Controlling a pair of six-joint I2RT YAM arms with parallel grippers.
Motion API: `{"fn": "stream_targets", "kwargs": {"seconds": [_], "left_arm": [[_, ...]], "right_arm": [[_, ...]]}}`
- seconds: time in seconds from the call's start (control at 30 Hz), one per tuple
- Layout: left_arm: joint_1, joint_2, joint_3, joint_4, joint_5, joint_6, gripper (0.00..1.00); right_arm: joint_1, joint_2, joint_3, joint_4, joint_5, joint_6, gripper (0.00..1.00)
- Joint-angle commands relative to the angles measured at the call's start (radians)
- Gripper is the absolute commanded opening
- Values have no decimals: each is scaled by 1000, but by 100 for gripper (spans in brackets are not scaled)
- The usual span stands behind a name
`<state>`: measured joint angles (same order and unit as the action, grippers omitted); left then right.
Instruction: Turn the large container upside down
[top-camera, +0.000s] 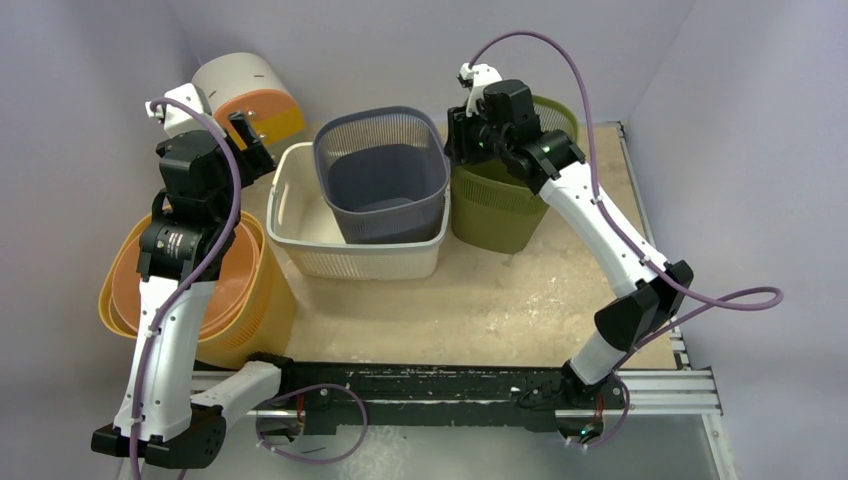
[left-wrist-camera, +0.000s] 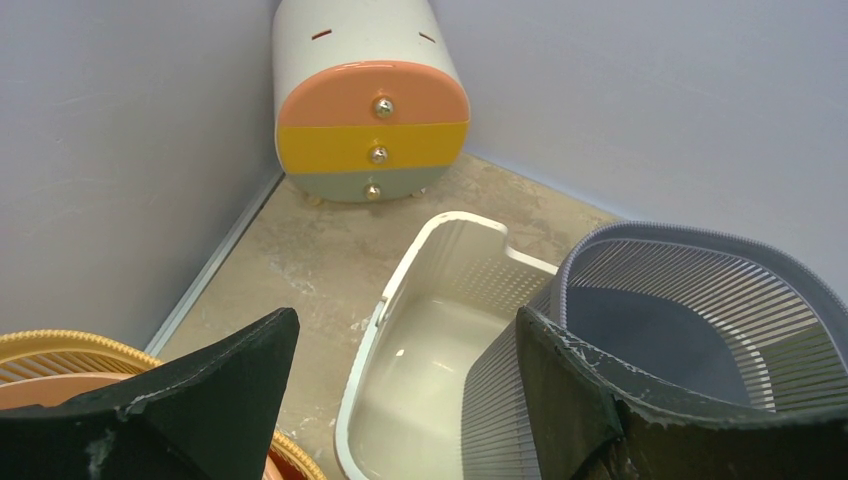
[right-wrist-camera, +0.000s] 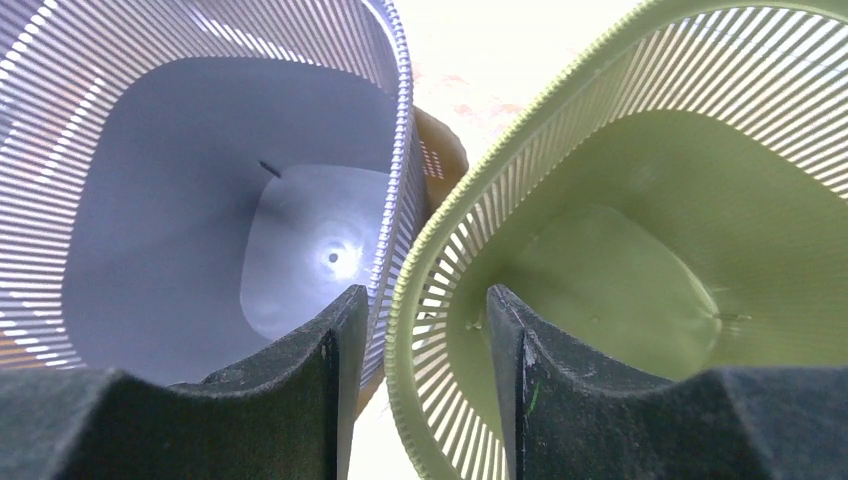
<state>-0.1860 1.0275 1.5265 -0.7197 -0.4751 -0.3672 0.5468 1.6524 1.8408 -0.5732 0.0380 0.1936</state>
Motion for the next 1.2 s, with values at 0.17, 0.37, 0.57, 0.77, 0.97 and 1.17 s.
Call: {"fn": "stream_targets", "kwargs": {"seconds": [0.17, 0.37, 0.57, 0.77, 0.97, 1.17], "left_arm": [[-4, -18, 3, 24, 0, -6, 76], [-4, -17, 0, 22, -1, -9, 76], [-4, -17, 0, 27, 0, -11, 76], [-4, -14, -8, 28, -3, -9, 76], [-4, -15, -14, 24, -8, 3, 76], [-4, -19, -16, 20, -16, 13, 76]], "right_arm": [[-1, -29, -31, -54, 102, -24, 49], [1, -59, -18, -15, 85, -12, 49], [0, -31, 0, -4, 135, 15, 49], [0, 24, 17, 30, 154, 81, 49], [10, 46, 85, 22, 196, 121, 50], [22, -29, 85, 59, 330, 176, 50]]}}
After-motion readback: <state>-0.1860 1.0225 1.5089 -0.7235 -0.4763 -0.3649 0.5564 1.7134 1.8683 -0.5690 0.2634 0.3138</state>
